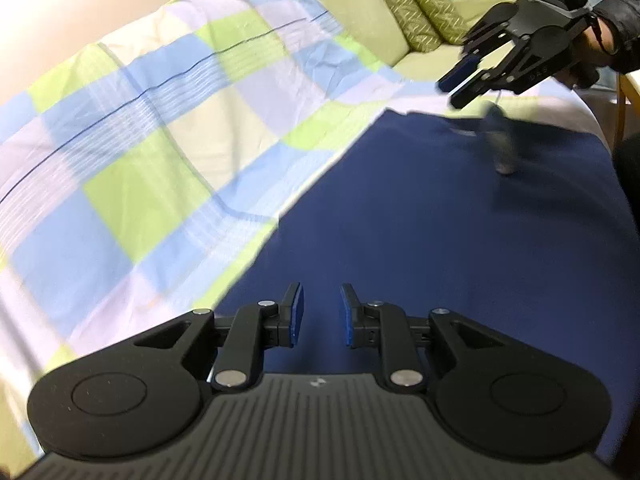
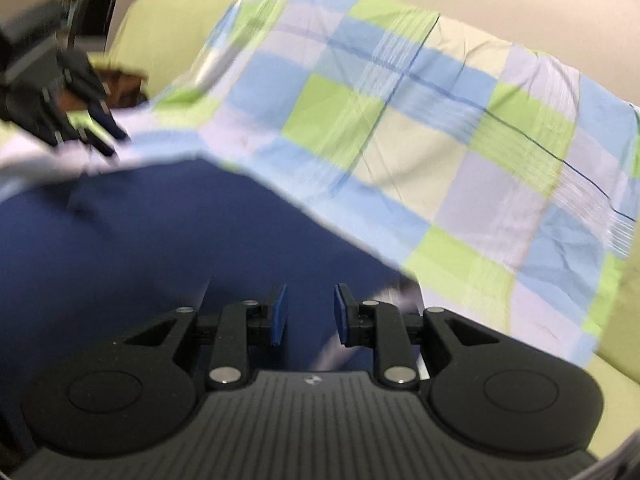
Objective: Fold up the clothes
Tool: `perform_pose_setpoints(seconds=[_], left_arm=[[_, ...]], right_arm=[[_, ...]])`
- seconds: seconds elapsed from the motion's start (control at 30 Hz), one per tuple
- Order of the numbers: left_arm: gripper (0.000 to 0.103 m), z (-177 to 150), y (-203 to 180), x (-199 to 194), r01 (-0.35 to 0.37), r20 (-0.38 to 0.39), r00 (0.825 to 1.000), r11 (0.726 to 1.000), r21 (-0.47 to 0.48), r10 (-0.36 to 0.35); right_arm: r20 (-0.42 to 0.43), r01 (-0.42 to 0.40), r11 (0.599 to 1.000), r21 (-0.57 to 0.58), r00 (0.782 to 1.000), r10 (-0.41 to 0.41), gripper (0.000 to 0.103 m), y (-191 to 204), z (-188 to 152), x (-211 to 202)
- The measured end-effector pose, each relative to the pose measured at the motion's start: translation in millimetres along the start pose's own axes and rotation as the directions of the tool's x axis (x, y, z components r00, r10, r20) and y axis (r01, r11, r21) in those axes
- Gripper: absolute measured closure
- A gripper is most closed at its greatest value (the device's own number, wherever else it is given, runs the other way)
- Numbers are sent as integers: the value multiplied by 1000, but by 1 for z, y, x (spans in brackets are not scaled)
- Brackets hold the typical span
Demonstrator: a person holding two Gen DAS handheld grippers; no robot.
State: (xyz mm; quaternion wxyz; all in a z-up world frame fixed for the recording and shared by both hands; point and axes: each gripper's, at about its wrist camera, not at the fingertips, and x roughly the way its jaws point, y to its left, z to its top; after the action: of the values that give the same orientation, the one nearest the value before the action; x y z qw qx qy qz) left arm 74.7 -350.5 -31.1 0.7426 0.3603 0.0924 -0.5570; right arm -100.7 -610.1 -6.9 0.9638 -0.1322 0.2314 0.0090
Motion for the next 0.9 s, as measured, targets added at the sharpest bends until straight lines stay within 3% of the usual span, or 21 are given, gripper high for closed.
perform_pose_setpoints(seconds=[0.13,0.23,0.3,0.37,0.5,0.6,0.67,0.77,0.9], left_arm=[[76,13,22,51,-46,-1,999,998,-32,46],[73,17,32,97,-18,-65,998,997,-71,14],[73,10,32,110,-8,-90,996,998,-66,2],[73,3,36,108,-12,-78,997,996,-83,6],[73,-4,36,75,-49,-66,997,990,-133,41],[67,-12,23,36,-63,-62,997,982,-176,53],[67,-19,9,2,-66,-60,997,973,-219,54],[64,-26,-12,-33,-52,-63,997,960,-276,36],[57,-44,-46,-78,-36,-88,996,945,-325,8]], right_arm=[[32,-5,999,-46,999,6,81,-8,19,39],[-36,-7,999,-31,999,6,79,-27,15,84],[-126,-23,999,22,992,26,77,-40,1,105],[-149,-26,996,81,988,37,68,-50,-9,107],[-120,41,986,159,992,-22,66,-53,-17,56],[-110,54,976,210,993,-31,64,-51,-24,15],[-100,60,952,300,995,-32,61,-44,-37,-33],[-97,38,896,443,995,6,59,-31,-61,-95],[-161,-8,859,512,981,105,54,-4,-95,-138]])
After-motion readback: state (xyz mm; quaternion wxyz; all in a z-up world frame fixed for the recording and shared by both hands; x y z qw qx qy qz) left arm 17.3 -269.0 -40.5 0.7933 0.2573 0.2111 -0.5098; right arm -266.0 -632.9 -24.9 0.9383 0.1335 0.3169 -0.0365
